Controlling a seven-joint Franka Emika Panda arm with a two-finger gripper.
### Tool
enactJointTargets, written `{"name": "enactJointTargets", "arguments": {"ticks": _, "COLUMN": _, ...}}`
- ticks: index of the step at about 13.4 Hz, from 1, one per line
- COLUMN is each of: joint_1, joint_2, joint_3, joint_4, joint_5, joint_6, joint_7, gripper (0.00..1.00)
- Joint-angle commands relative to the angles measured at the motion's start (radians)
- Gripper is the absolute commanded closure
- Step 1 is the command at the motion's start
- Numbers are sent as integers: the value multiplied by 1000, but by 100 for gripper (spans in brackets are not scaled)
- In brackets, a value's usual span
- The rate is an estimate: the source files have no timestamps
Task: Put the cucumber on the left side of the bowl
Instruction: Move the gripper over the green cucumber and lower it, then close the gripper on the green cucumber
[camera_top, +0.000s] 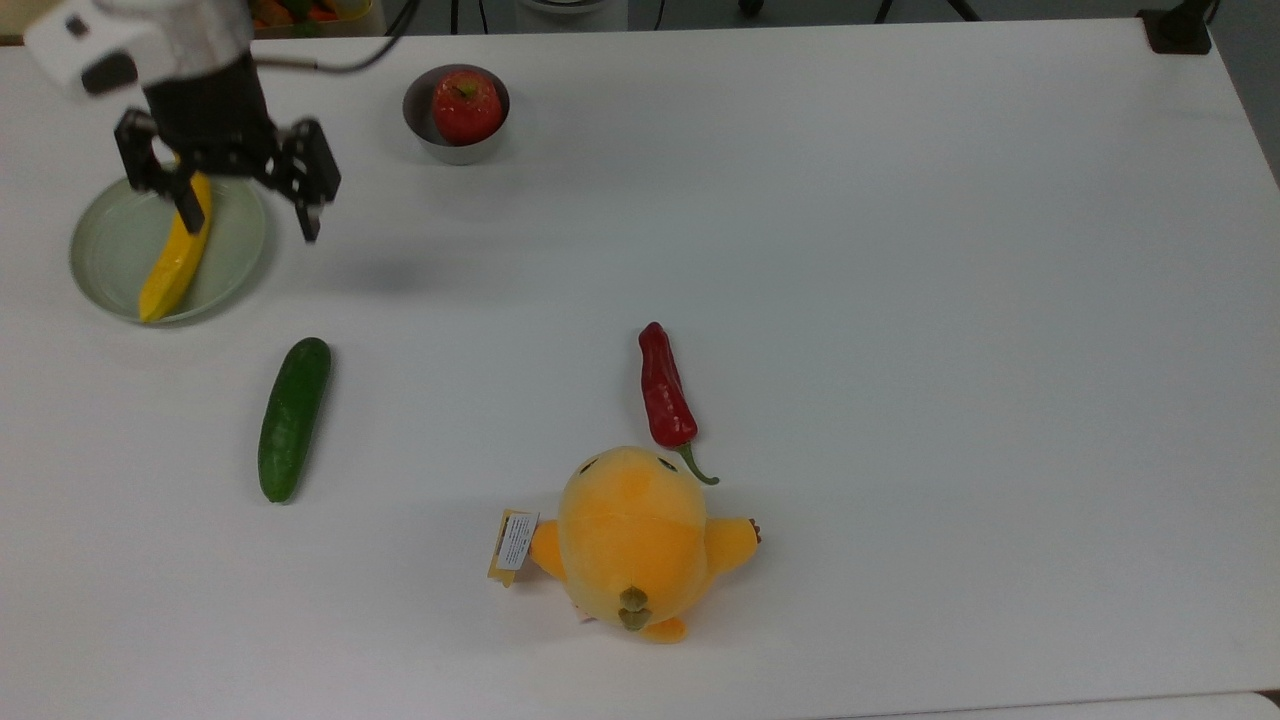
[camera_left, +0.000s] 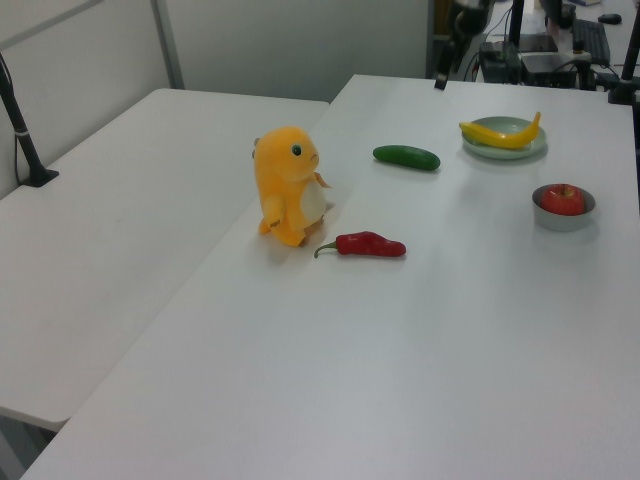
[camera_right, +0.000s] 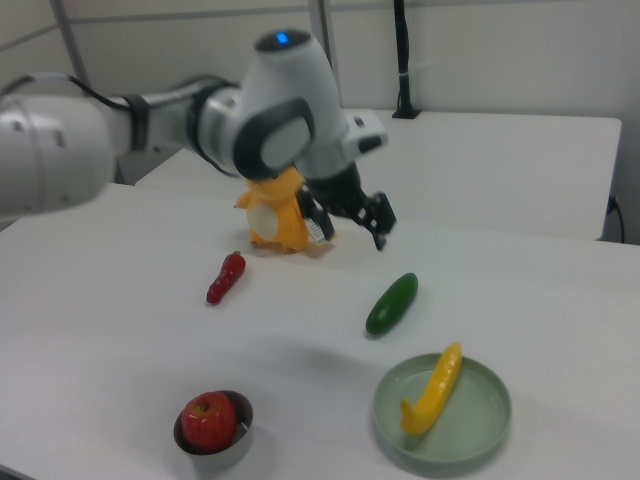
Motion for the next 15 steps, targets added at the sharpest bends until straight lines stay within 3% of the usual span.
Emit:
{"name": "enactJointTargets", "arguments": {"ticks": 1, "joint_1": 2, "joint_2": 141, "joint_3": 1, "joint_4": 27, "joint_5": -12, "joint_6": 125, "joint_7": -6, "gripper": 0}}
{"name": "enactJointTargets", "arguments": {"ticks": 7, "joint_1": 3, "joint_2": 315, "joint_3": 9, "joint_4": 42, "joint_5": -34, "joint_6": 334, "joint_7": 4, "gripper": 0}}
{"name": "enactJointTargets", "arguments": {"ticks": 11, "joint_1": 3, "joint_2": 338, "joint_3": 10, "joint_4": 53, "joint_5": -41, "joint_6": 346, "joint_7": 8, "gripper": 0}}
{"name": "enactJointTargets", "arguments": {"ticks": 13, "joint_1": 3, "joint_2": 338, "joint_3": 10, "joint_4": 52, "joint_5": -41, "joint_6": 346, "joint_7": 8, "gripper": 21}}
{"name": "enactJointTargets", "arguments": {"ticks": 15, "joint_1": 3, "joint_2": 338, "joint_3": 10, "joint_4": 52, "joint_5": -41, "joint_6": 346, "joint_7": 8, "gripper": 53}}
